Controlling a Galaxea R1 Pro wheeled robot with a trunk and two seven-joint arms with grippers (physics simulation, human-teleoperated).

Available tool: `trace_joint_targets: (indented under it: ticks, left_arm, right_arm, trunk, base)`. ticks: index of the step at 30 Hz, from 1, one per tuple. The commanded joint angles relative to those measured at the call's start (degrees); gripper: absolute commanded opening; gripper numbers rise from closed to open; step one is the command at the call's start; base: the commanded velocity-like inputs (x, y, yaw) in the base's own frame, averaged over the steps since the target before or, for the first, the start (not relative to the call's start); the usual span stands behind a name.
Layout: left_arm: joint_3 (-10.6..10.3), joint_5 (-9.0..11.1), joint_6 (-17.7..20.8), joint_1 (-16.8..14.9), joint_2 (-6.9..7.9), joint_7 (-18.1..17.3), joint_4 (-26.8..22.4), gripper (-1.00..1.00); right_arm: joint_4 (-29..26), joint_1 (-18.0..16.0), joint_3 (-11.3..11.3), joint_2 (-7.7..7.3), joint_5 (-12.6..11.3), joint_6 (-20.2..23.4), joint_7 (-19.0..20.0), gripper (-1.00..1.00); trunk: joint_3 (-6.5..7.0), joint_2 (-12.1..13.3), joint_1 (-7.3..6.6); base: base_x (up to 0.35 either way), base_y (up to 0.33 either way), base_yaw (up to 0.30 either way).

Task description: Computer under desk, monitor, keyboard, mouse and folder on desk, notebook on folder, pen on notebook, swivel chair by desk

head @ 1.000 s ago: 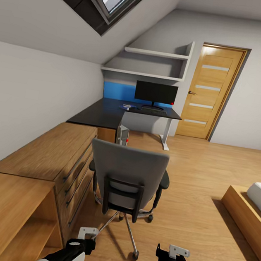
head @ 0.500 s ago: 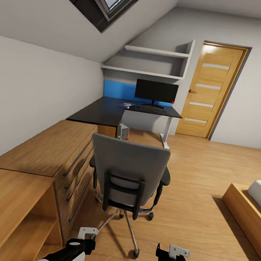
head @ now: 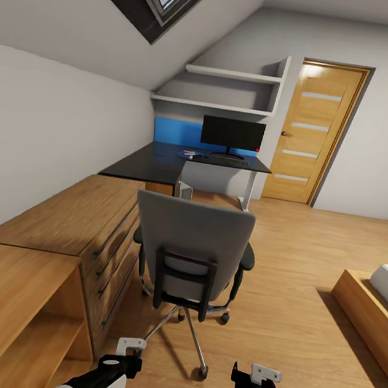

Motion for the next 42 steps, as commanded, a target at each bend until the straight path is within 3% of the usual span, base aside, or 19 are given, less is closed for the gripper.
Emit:
trace_joint_targets:
  ticks: [1,42]
  left_arm:
    - [-0.5,0.3,0.3,0.0,0.03,0.4,-0.1,1.00]
    - [-0.3,0.5,1.1,0.0,0.22,0.4,-0.5,1.00]
  right_arm:
    - [0.1,-0.1,-0.4,0.01,0.6,-0.2,-0.3,1.00]
    - [-0.3,-0.1,-0.1,0.09,1.0,-1.4,-0.3,1.00]
  trunk:
    - [-0.24,-0.4,0.22]
    - [-7.60,-16.9,9.22]
  base:
    - [0.000,0.000,0.000]
    - [0.000,0.000,0.000]
